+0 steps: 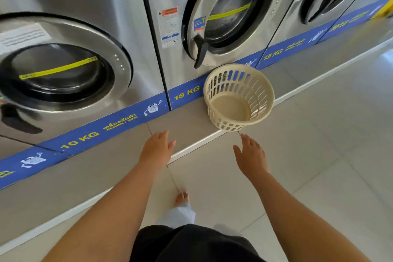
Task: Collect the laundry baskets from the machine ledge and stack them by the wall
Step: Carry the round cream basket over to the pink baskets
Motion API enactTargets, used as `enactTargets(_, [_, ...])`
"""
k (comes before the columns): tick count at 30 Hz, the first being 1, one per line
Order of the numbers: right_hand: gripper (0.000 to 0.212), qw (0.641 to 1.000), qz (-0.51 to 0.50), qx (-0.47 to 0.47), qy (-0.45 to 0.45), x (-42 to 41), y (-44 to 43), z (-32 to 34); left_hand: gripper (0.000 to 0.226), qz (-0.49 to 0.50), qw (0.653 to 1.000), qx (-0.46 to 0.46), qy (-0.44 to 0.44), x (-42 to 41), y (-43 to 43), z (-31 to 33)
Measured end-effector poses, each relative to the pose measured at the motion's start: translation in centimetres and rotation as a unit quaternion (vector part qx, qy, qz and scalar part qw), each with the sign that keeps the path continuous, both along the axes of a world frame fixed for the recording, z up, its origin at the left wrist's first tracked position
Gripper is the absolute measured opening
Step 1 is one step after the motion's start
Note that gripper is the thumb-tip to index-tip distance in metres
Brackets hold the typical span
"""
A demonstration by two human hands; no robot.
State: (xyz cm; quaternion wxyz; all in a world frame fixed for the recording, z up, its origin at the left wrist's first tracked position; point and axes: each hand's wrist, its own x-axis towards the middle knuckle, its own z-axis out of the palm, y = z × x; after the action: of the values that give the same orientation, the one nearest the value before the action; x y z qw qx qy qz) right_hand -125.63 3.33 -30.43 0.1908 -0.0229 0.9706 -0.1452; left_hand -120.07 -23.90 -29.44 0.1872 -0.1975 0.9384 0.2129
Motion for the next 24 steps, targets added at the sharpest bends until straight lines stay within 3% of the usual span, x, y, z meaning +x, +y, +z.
enactTargets(7, [0.057,0.998,-0.053,-0.012,-0.012,-8.1,3.0,-1.1,0.057,-0.012,1.000,0.024,-0.006,-9.9,2.4,-0.5])
enactTargets(11, [0.055,0.999,-0.035,-0.012,-0.017,-14.5,6.1,-2.3,0.057,0.013,1.000,0.028,0.001,-15.6,5.1,-2.0])
enactTargets(24, [0.052,0.995,0.077,0.011,-0.065,-36.5,15.0,-8.9,0.049,0.228,0.970,0.082,-0.033,-31.2,16.3,-9.8])
